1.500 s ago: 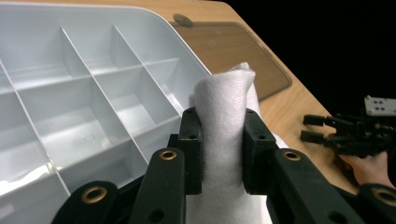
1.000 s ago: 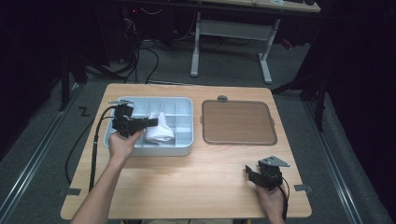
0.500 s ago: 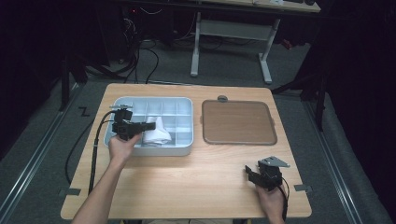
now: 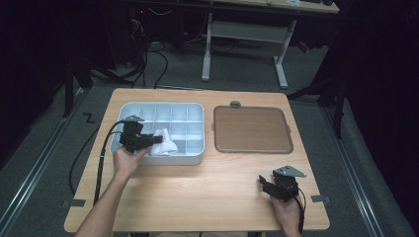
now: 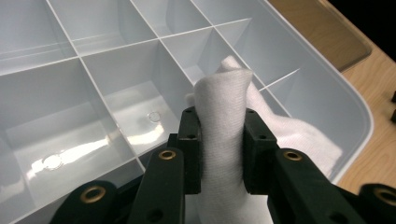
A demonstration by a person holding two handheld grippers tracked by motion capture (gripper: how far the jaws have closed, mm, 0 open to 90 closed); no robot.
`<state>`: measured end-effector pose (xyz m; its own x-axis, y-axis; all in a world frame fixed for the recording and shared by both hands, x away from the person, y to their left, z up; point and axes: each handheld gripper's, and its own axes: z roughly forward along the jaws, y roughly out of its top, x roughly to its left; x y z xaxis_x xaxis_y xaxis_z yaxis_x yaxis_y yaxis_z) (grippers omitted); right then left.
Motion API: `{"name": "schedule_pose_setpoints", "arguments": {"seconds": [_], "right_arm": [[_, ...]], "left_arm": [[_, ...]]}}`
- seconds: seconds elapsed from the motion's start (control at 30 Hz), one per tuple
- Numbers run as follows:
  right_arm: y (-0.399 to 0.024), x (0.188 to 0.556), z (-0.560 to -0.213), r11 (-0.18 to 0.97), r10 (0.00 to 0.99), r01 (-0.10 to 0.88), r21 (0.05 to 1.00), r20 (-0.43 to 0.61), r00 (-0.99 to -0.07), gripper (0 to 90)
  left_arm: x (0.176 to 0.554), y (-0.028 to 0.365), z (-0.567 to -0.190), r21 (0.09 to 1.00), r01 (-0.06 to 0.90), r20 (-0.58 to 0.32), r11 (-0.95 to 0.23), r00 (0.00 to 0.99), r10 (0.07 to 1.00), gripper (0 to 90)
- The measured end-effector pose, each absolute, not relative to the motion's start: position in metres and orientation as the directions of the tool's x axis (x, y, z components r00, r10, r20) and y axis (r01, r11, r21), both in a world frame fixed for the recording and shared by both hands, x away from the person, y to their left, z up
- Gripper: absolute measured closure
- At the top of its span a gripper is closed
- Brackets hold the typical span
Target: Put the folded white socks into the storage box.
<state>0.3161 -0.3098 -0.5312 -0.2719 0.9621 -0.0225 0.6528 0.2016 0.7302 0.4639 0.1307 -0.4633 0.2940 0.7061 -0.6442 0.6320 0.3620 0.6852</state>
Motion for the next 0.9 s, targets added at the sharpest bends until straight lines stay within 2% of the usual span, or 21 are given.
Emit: {"name": "schedule_pose_setpoints", "arguments": {"seconds": [0.6, 0.9], "right_arm": [[-0.31, 0.316, -0.531, 0.201, 0.962, 0.653, 0.73, -0.022, -0.272, 40.1], [-0.31, 0.316, -0.531, 0.201, 0.962, 0.653, 0.73, -0.022, -0.272, 40.0]], "left_arm": [[0.461, 0.129, -0.473, 0.735, 0.622, -0.555, 0.27, 0.323, 0.766, 73.2], [0.461, 0.127, -0.474, 0.737, 0.624, -0.542, 0.259, 0.317, 0.779, 73.3]]}}
